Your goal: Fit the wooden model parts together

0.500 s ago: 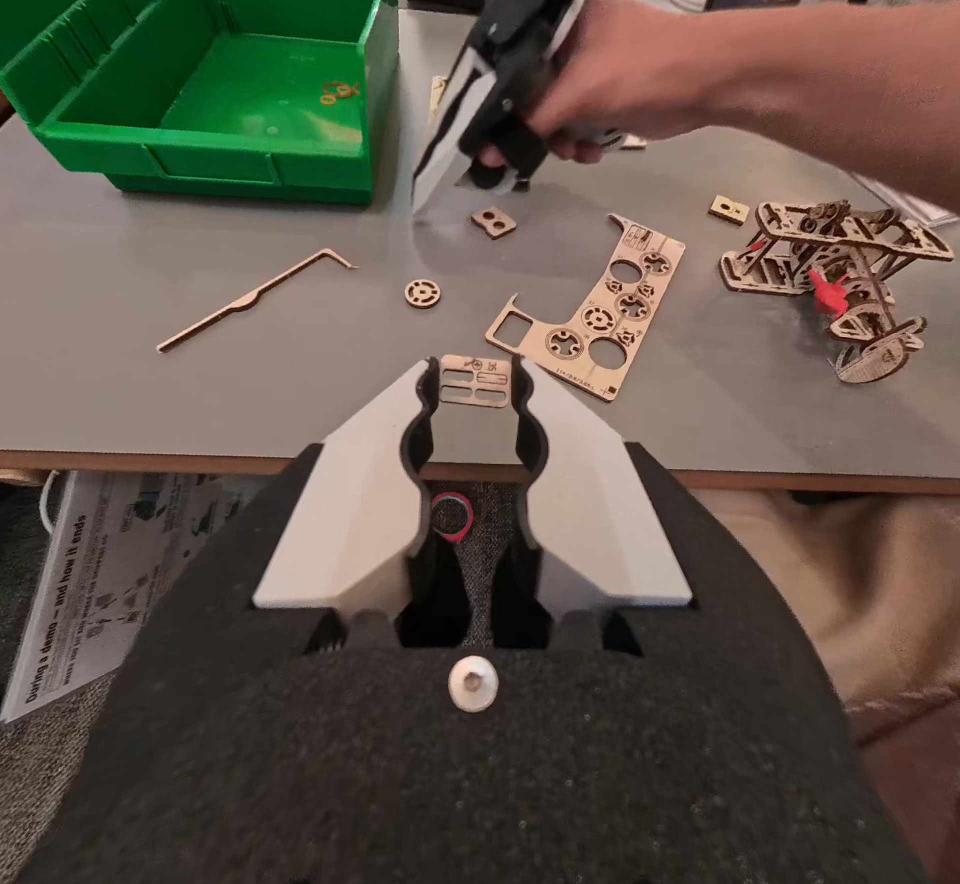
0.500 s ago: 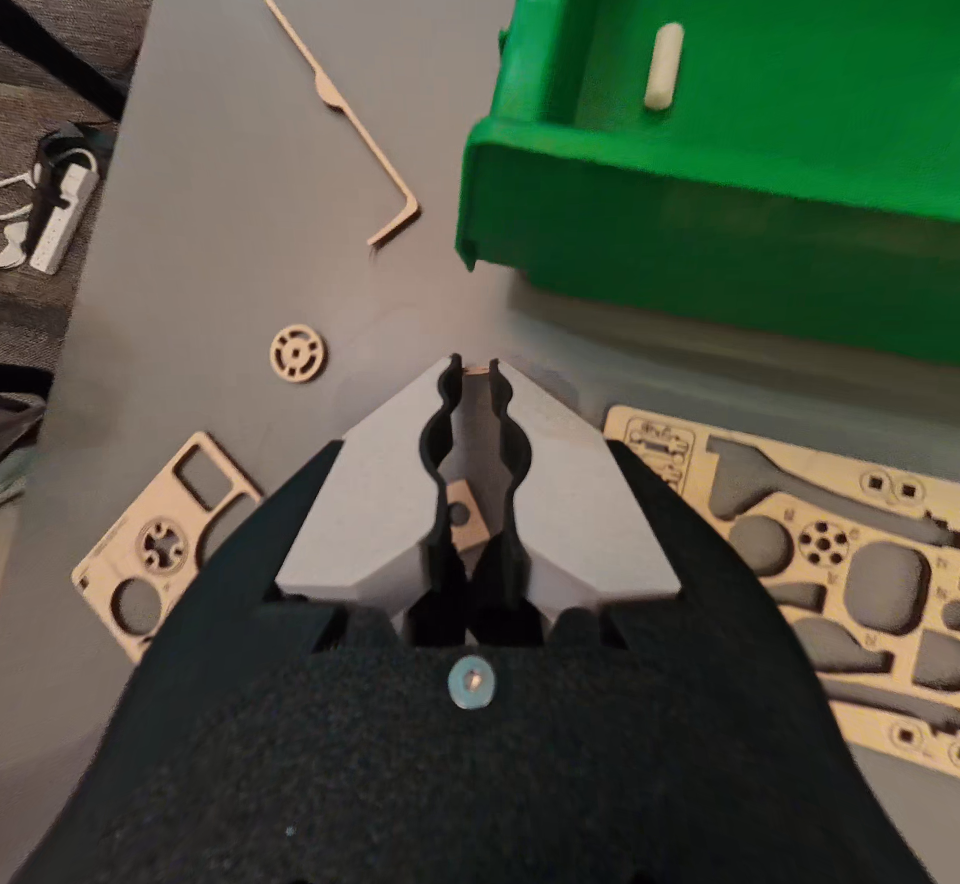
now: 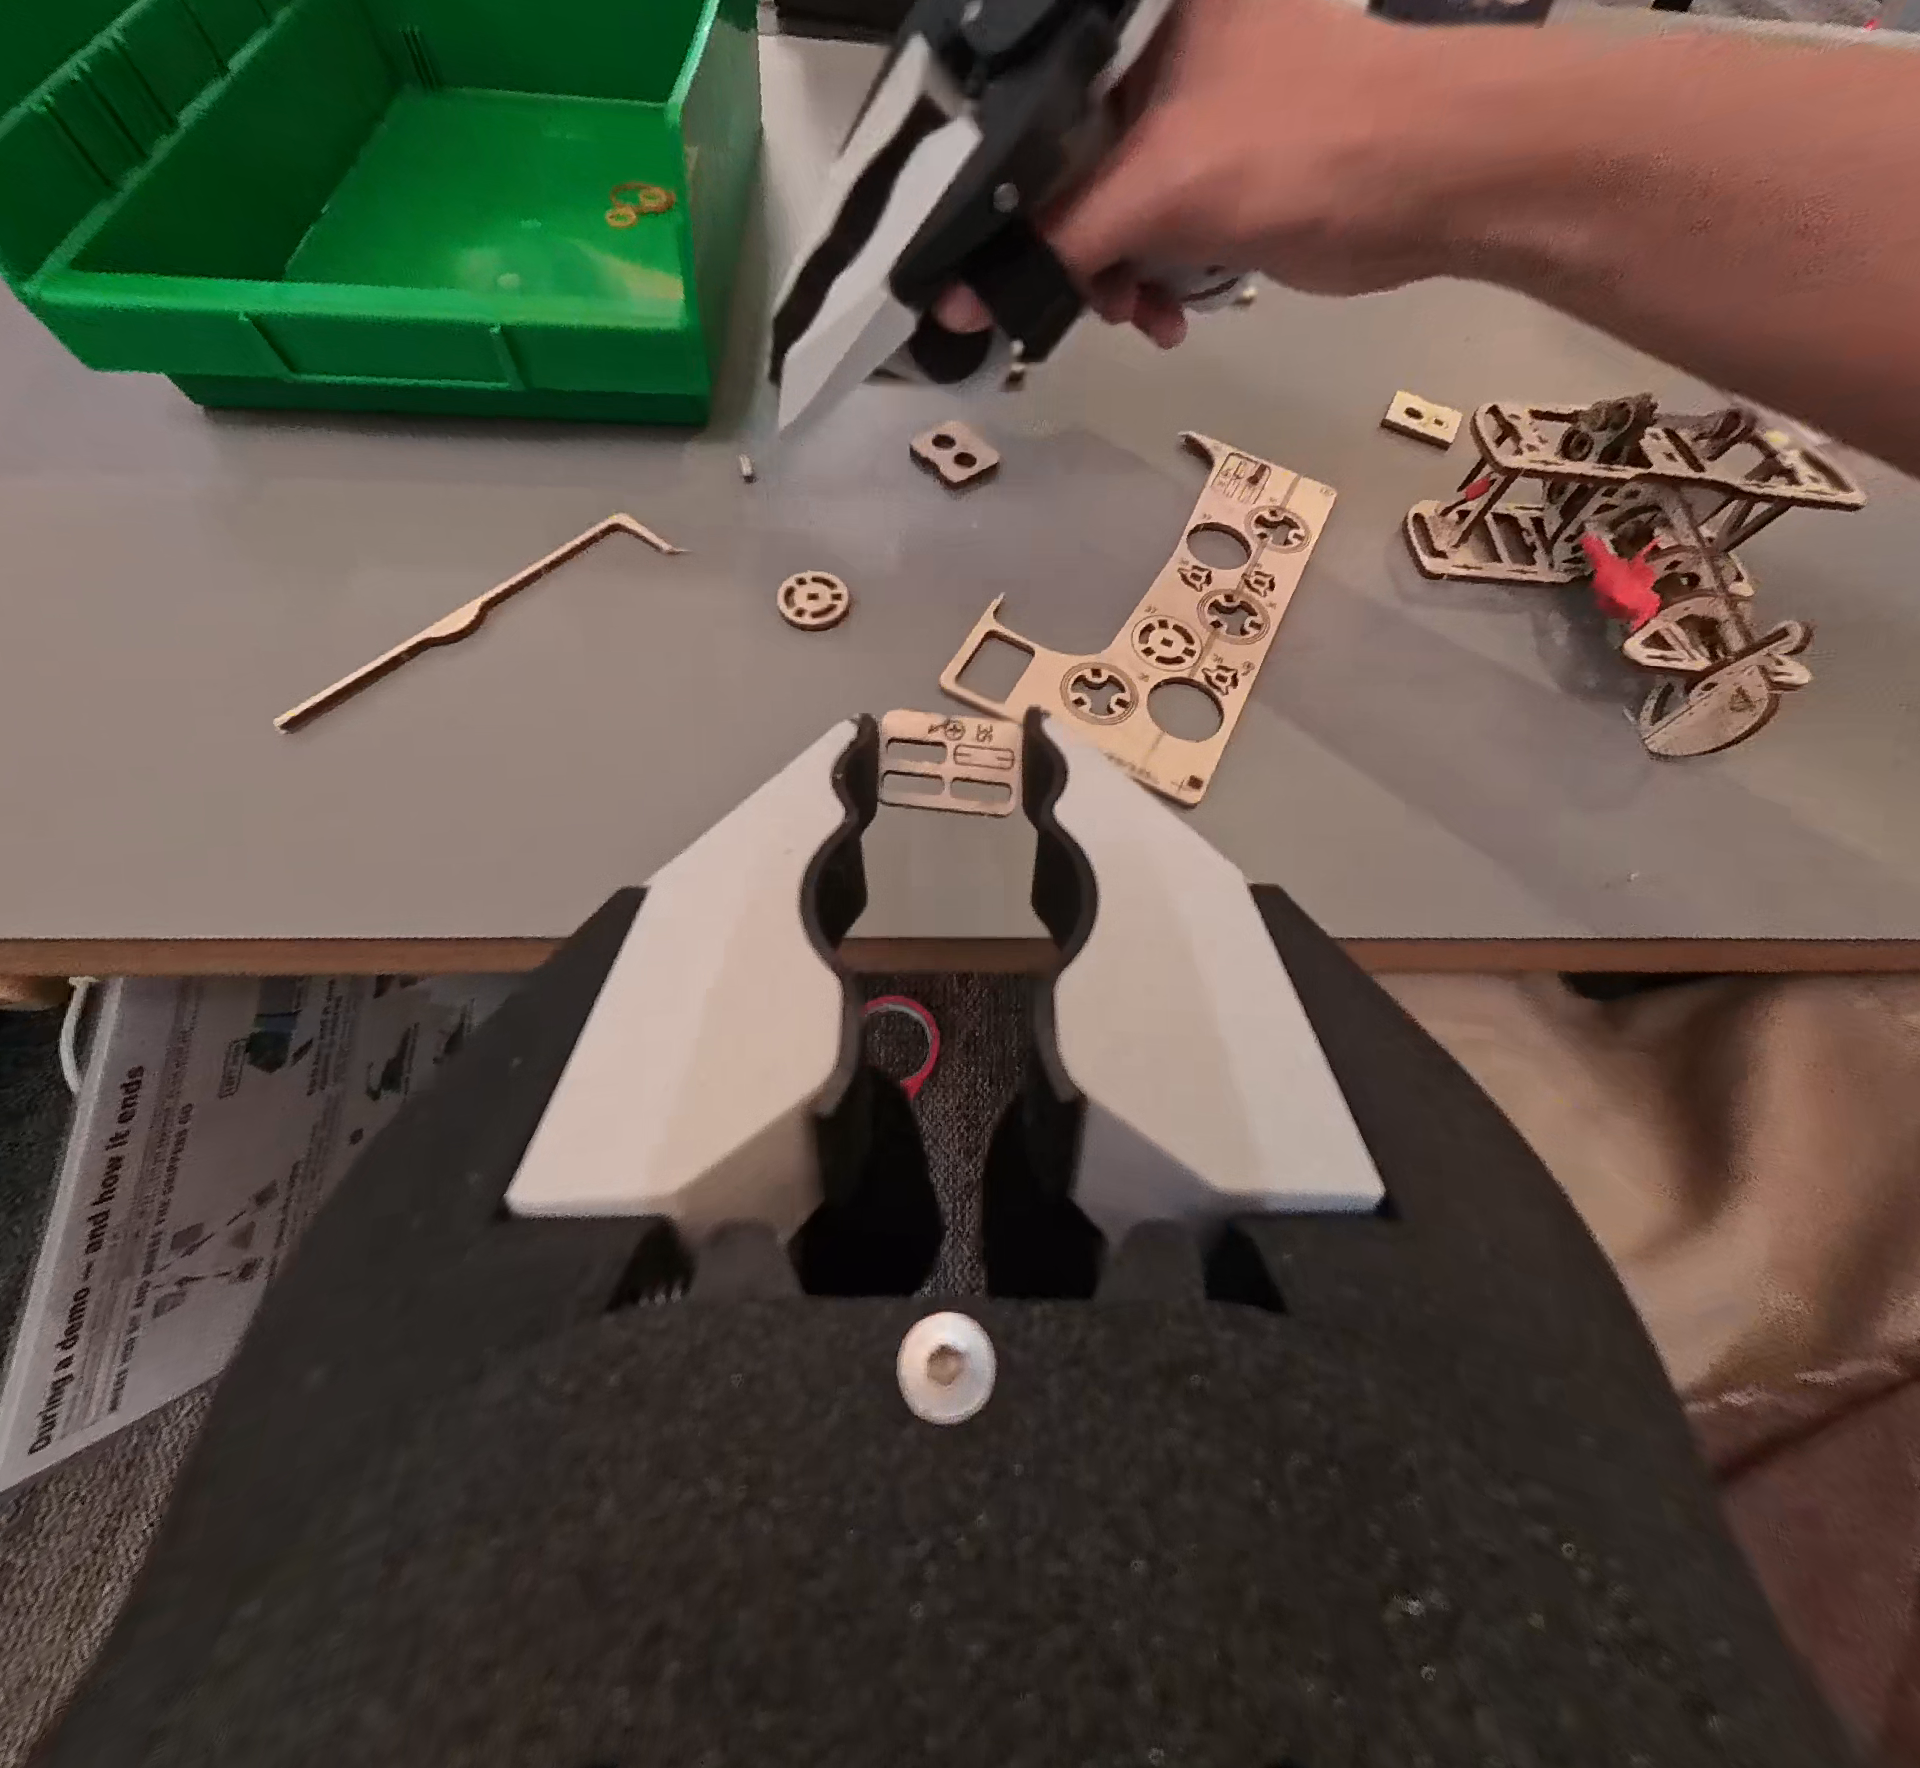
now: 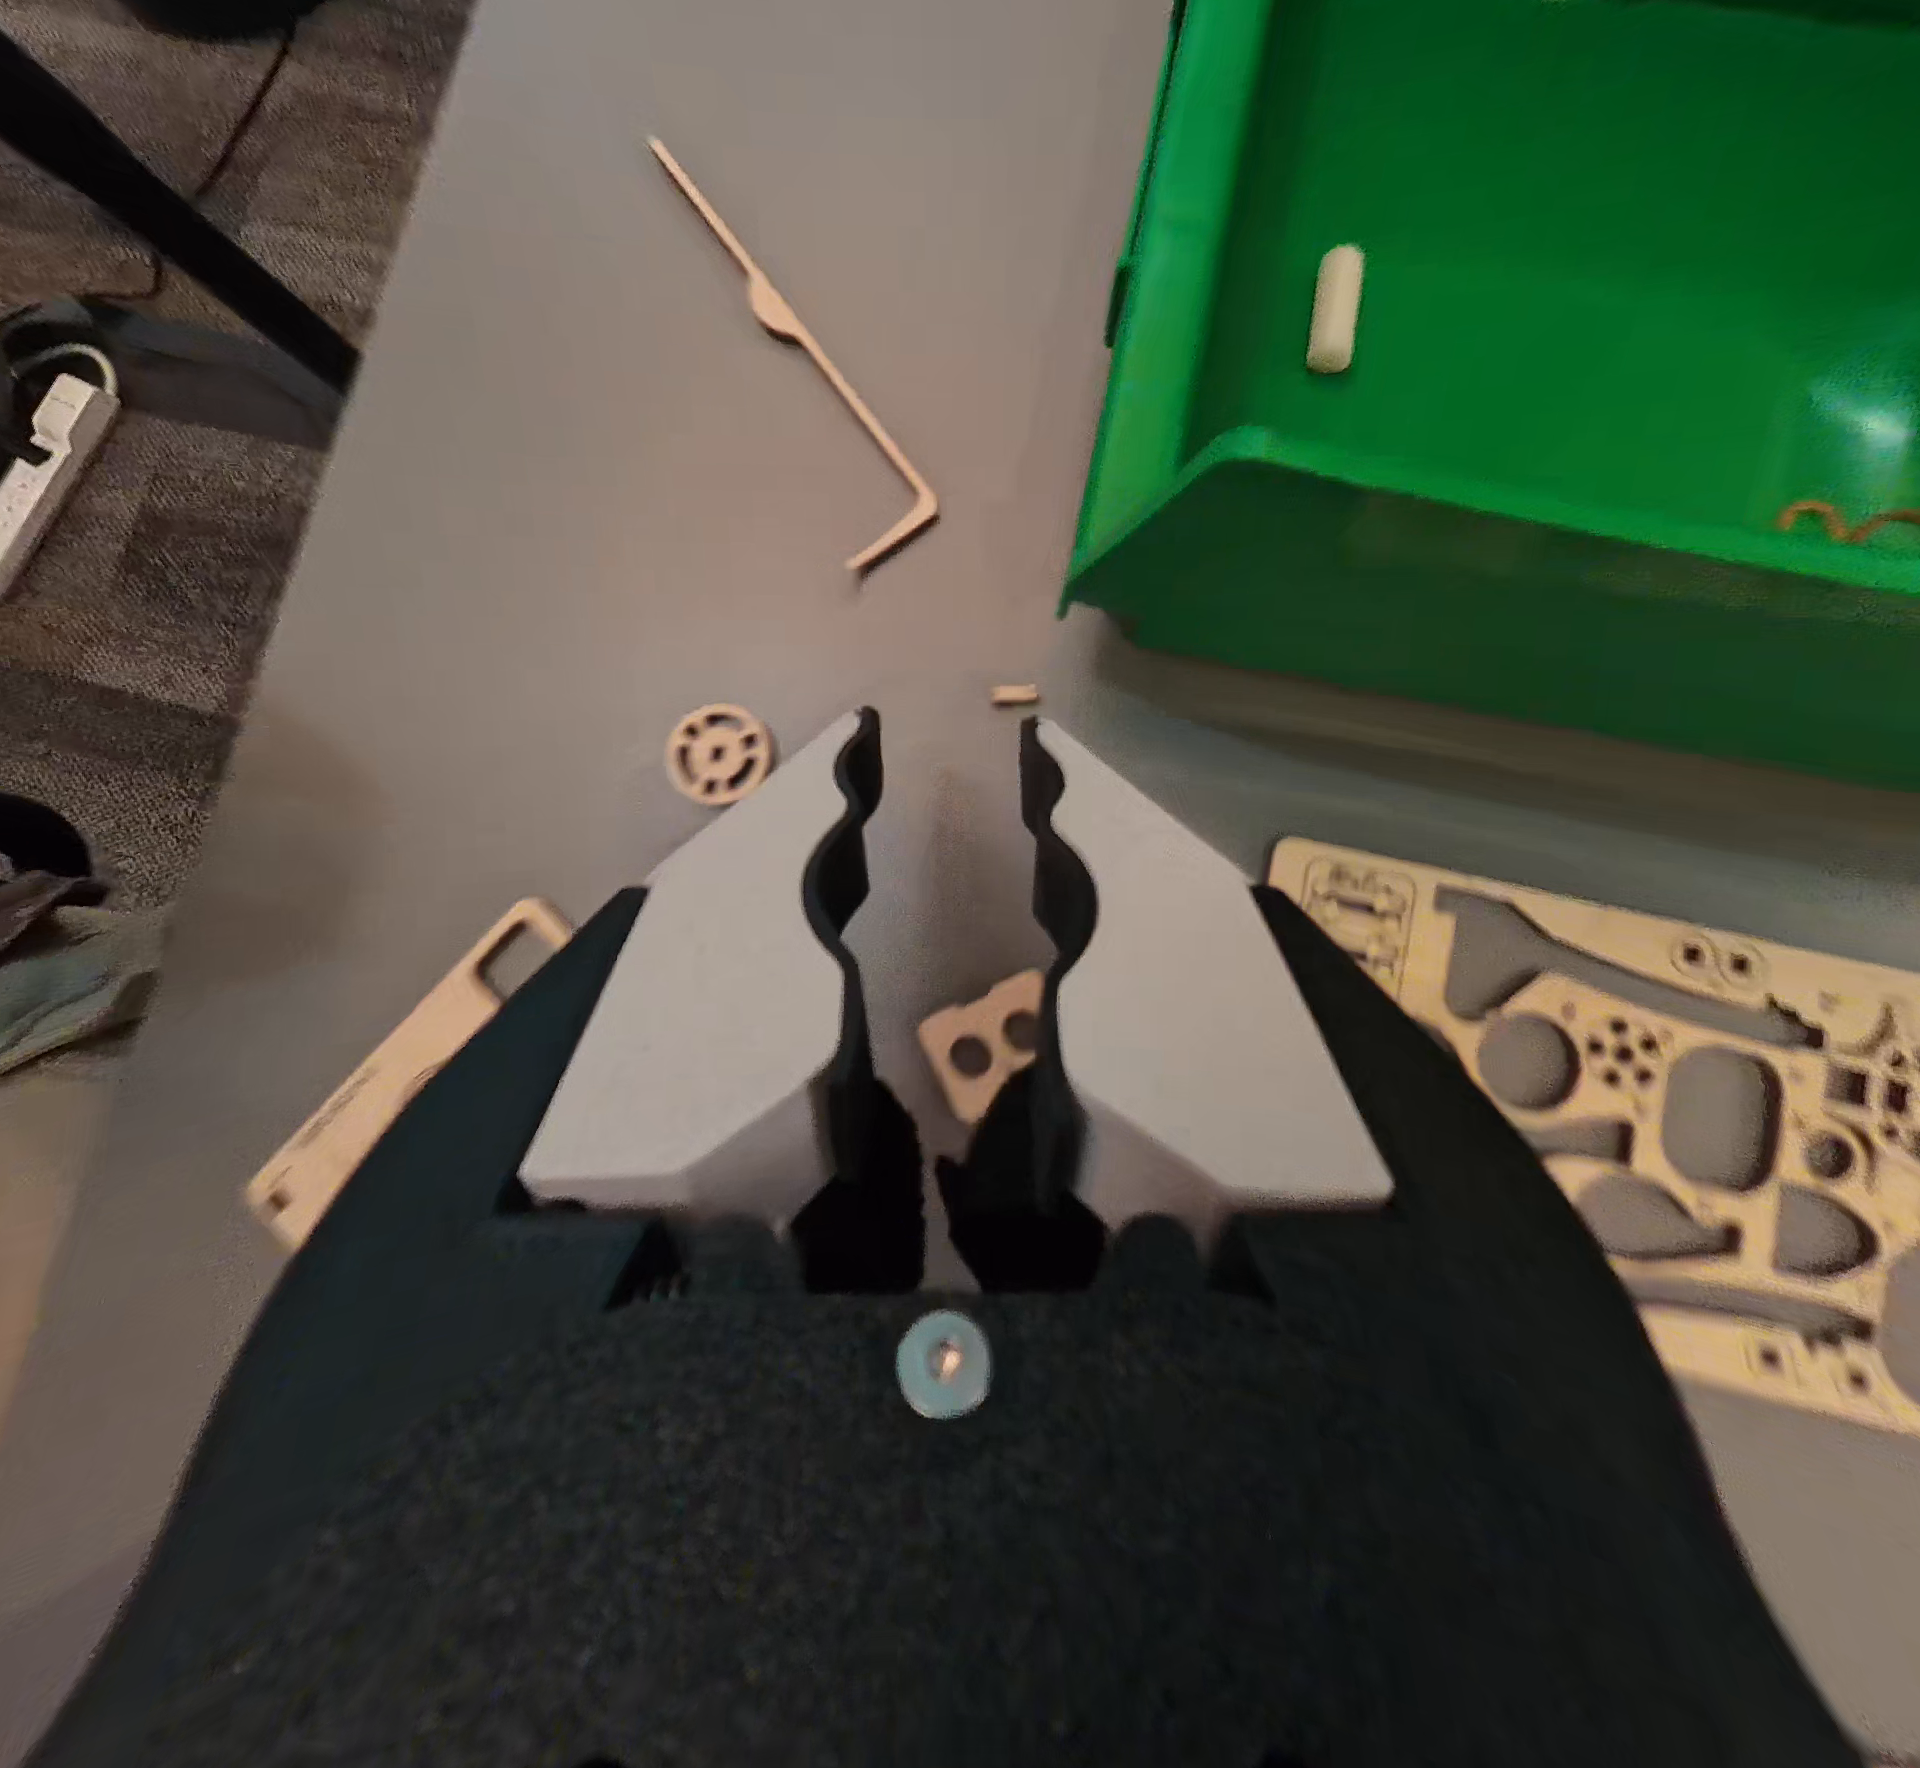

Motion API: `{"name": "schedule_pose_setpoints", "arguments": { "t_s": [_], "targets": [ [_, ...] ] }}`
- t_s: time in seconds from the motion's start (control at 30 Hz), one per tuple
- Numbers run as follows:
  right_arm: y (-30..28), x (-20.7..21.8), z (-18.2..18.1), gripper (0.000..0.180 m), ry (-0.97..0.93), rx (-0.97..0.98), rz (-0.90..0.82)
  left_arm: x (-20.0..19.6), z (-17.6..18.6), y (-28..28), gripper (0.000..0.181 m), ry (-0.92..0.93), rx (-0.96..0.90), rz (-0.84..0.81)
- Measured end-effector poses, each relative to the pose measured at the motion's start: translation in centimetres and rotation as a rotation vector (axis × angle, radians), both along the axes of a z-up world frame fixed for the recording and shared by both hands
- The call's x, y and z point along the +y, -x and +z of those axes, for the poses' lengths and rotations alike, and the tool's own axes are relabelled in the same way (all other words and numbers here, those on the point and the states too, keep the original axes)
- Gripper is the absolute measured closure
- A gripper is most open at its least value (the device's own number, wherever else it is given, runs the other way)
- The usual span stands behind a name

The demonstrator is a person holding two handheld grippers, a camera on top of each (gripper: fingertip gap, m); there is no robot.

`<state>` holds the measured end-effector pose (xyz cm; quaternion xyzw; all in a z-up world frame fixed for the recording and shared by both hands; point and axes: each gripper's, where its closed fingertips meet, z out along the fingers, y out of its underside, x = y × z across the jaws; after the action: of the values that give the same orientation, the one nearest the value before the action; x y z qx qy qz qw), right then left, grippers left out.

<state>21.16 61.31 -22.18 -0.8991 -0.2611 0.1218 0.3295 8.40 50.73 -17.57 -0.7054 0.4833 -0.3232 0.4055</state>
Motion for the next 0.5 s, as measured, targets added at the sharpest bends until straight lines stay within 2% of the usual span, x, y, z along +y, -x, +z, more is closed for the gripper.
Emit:
{"name": "schedule_pose_setpoints", "arguments": {
  "t_s": [0.13, 0.3, 0.37, 0.5],
  "targets": [
    [0.3, -6.1, 4.6, 0.149, -0.07, 0.031, -0.042, -0.8, 1.0, -0.3, 0.155, -0.007, -0.043, -0.029],
    [2.1, -18.5, 10.6, 0.151, -0.164, 0.334, -0.21, -4.1, 2.9, -1.9, 0.155, -0.044, -0.124, -0.133],
    [2.6, -23.6, 11.9, 0.152, -0.207, 0.478, -0.296, -7.3, 3.9, -3.5, 0.156, -0.004, -0.174, -0.208],
    [3.1, -32.3, 12.2, 0.153, -0.314, 0.671, -0.422, -17.6, 6.6, -8.0, 0.156, 0.093, -0.259, -0.462]
  ]
}}
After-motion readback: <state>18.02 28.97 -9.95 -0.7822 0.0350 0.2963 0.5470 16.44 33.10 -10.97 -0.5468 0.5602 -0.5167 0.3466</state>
